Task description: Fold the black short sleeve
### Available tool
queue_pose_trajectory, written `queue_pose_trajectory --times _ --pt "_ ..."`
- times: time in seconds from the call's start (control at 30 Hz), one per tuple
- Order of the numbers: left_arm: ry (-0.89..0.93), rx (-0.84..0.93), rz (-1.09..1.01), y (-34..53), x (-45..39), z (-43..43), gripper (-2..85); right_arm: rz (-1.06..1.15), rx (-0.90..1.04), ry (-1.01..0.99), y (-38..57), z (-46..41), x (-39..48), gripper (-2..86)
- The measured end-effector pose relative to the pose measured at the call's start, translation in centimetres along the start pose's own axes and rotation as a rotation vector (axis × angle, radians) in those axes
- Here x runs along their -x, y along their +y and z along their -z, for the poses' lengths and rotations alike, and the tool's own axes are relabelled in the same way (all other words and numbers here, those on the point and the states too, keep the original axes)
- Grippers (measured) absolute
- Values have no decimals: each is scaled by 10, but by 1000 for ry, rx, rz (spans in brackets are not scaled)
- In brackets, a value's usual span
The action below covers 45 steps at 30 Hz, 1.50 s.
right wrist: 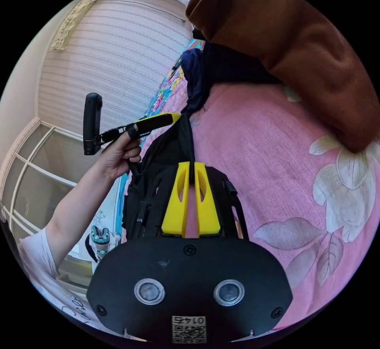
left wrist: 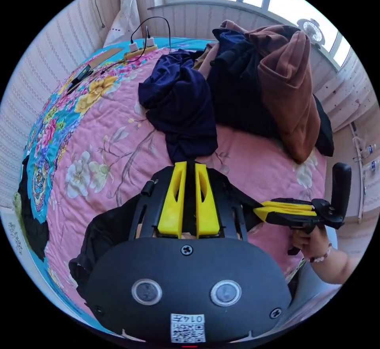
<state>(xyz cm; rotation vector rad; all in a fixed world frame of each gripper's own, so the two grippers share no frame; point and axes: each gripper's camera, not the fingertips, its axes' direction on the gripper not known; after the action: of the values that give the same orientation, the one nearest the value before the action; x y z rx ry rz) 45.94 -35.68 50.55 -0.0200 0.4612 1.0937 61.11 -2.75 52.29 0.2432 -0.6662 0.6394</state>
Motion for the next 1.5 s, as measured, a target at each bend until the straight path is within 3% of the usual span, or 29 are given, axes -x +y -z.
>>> queue_pose_trajectory --times 0.17,0.3,0.43,0.5,0.57,0.7,0.77,0.87,1.03,1.2,1.3,1.5 --pt "33 -102 -11 38 23 64 68 18 -51 87 8 0 24 4" --pt "13 -116 -5 105 30 84 56 259 -123 186 -2 -11 88 -1" --pt "75 -37 40 148 15 53 52 509 152 170 -38 -92 154 -4" --pt "96 2 75 163 0 29 58 612 264 386 -52 -154 176 -5" --pt "82 38 93 174 -8 13 61 625 308 546 -62 -179 183 -7" --pt "94 8 105 203 -7 20 54 484 159 600 -78 -161 183 -7" --pt "96 -2 104 217 -3 28 58 427 182 622 -81 -164 175 -6" --pt "122 -63 186 257 13 58 65 416 196 585 -74 -168 187 -4" --pt "63 -258 382 405 39 154 63 688 227 575 -34 -198 279 -3" --pt "-210 -199 817 637 85 223 25 1043 433 244 47 -306 450 -2" --pt "-212 -174 997 727 107 238 6 1171 555 69 113 -384 541 1" --pt "-109 -259 1015 769 135 236 76 1294 776 2 235 -543 672 47"
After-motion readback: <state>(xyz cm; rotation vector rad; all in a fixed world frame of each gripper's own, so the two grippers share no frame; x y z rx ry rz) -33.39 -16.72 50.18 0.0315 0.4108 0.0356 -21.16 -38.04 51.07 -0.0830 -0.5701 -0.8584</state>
